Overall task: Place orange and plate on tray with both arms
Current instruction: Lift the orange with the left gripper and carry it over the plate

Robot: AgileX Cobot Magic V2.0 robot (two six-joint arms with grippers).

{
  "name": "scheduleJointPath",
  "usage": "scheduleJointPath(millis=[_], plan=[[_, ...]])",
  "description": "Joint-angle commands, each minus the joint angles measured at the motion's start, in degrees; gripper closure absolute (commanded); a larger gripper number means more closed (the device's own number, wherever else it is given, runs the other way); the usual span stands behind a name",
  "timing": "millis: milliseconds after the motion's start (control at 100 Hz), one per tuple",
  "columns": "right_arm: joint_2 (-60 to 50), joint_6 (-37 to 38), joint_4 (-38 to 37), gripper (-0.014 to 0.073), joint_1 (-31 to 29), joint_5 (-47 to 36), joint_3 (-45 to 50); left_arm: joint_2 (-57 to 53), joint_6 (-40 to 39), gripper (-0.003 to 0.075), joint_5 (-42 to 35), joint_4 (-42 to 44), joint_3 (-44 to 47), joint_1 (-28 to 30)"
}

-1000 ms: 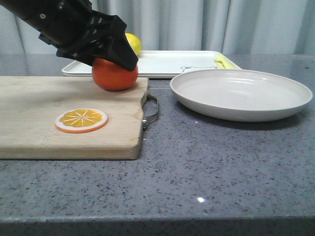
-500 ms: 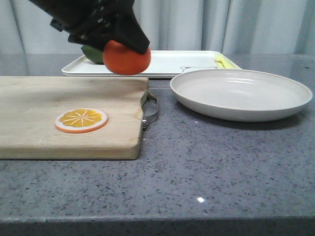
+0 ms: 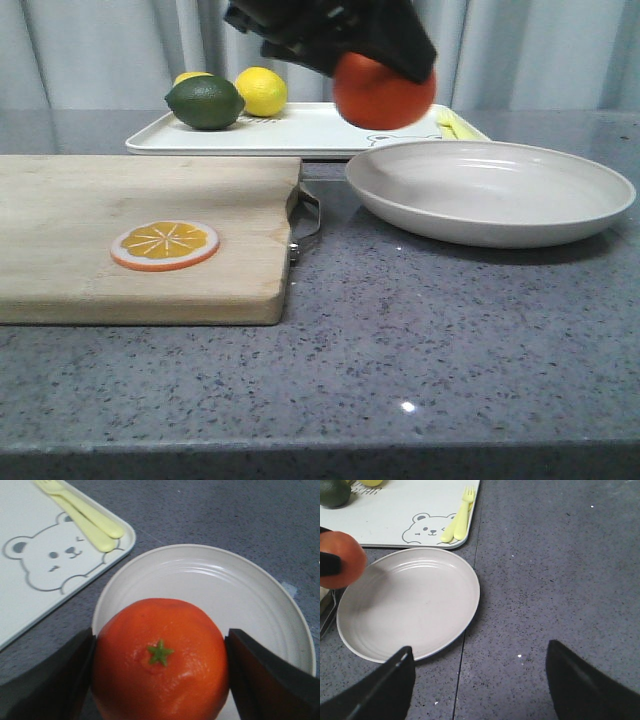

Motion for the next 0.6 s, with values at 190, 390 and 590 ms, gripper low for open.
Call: scheduleJointPath(millis=[190, 390, 590], plan=[[0.56, -0.24, 0.13, 0.0043, -0.32, -3.84, -2.08, 5.13, 0.5, 0.0496, -2.39, -1.73, -8.57, -5.14], [0.56, -0.24, 0.13, 0.0043, -0.32, -3.84, -2.08, 8.61, 0.5, 0.0496, -1.99, -1.6, -11.18, -6.37], [0.56, -0.24, 0.13, 0.0043, -0.32, -3.84, -2.08, 9.35, 0.5, 0.0496, -1.99, -0.02, -11.18, -6.36]])
